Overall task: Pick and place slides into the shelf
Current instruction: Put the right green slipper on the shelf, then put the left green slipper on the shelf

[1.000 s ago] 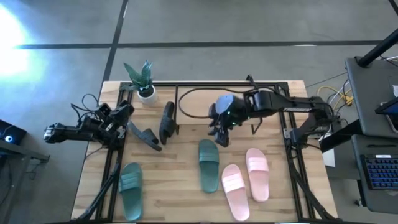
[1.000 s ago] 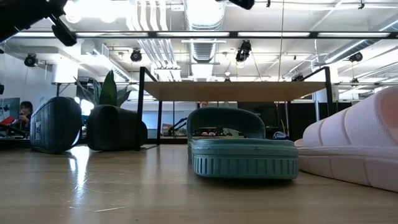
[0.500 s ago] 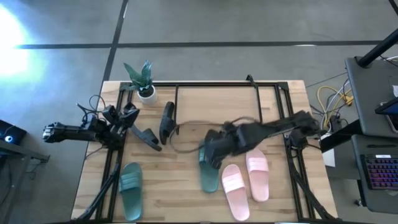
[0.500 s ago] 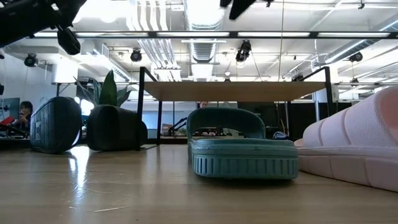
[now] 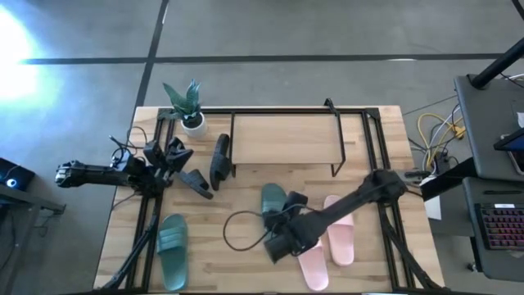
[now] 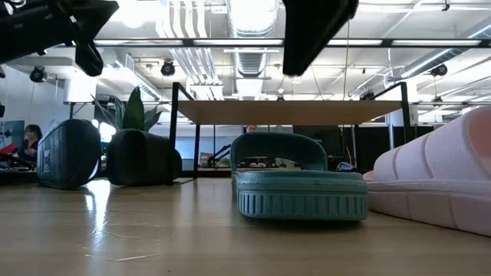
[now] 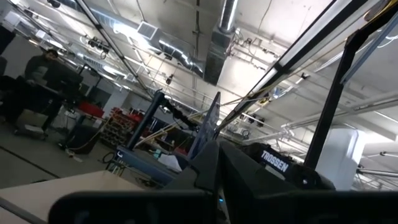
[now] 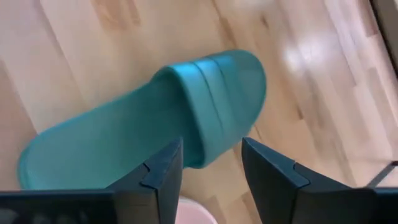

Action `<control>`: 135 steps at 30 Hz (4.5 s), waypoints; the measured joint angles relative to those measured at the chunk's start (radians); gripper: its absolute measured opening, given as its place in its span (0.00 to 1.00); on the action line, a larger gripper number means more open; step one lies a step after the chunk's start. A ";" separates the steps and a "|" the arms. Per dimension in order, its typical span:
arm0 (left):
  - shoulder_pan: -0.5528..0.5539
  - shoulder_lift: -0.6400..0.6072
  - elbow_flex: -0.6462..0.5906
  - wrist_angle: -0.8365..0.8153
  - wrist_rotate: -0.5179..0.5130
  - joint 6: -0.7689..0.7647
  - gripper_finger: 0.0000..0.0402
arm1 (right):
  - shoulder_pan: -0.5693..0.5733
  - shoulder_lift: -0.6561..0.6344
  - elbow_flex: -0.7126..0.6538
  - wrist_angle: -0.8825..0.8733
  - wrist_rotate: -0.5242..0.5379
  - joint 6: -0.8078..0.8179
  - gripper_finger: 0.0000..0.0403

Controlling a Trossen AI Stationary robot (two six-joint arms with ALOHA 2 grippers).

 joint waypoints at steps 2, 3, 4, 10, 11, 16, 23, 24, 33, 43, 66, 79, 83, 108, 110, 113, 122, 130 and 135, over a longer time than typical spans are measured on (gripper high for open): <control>0.000 -0.001 0.000 -0.002 0.000 0.000 0.00 | 0.004 0.023 0.000 0.003 -0.001 -0.004 0.39; 0.000 -0.001 0.000 -0.004 0.001 0.000 0.00 | 0.004 0.032 -0.001 0.004 -0.002 -0.004 0.39; 0.000 -0.002 0.000 -0.017 0.000 0.000 0.00 | 0.003 0.043 -0.001 0.004 -0.001 -0.006 0.40; 0.000 -0.002 0.000 -0.049 0.000 0.000 0.00 | -0.007 0.089 -0.002 0.006 0.029 -0.011 0.44; 0.000 0.000 0.000 -0.047 0.001 0.000 0.00 | -0.011 0.092 -0.002 0.007 0.032 -0.011 0.44; 0.000 0.006 0.000 -0.047 0.000 0.000 0.00 | -0.039 0.094 -0.030 0.042 0.048 -0.016 0.45; -0.001 0.015 0.000 -0.052 0.000 0.000 0.00 | -0.069 0.096 -0.101 0.179 0.028 -0.138 0.45; -0.001 0.017 0.000 -0.053 0.001 0.000 0.00 | -0.071 0.095 -0.108 0.197 0.028 -0.150 0.45; -0.001 0.032 0.000 -0.051 0.000 0.000 0.00 | -0.117 0.096 -0.140 0.218 0.033 -0.184 0.43; -0.001 0.032 0.000 -0.051 0.000 0.000 0.00 | -0.129 0.095 -0.135 0.211 0.043 -0.192 0.10; 0.000 0.043 0.000 -0.049 -0.071 0.000 0.00 | -0.130 -0.212 0.148 0.074 0.436 -0.081 0.03; -0.001 0.043 0.000 -0.051 -0.071 0.005 0.00 | -0.376 -0.257 0.081 -0.198 0.519 -0.475 0.03; -0.001 0.043 0.000 -0.050 -0.080 0.008 0.00 | -0.478 -0.261 0.031 -0.201 0.522 -0.608 0.03; 0.000 0.038 -0.001 -0.042 -0.214 0.009 0.00 | -0.672 -0.433 -0.487 0.346 0.363 -1.086 0.03; 0.000 0.038 -0.001 -0.042 -0.226 0.009 0.00 | -0.672 -0.433 -0.487 0.355 0.351 -1.085 0.03; 0.000 0.038 0.000 -0.042 -0.249 0.009 0.00 | -0.672 -0.434 -0.486 0.353 0.312 -1.080 0.03; 0.000 0.038 -0.001 -0.043 -0.279 0.009 0.00 | -0.672 -0.434 -0.497 0.346 0.287 -1.112 0.17; 0.000 0.038 -0.001 -0.043 -0.282 0.009 0.00 | -0.627 -0.478 -0.471 0.341 0.278 -1.107 0.36; -0.001 0.036 -0.001 -0.043 -0.282 0.009 0.00 | -0.582 -0.536 -0.470 0.316 0.279 -1.034 0.42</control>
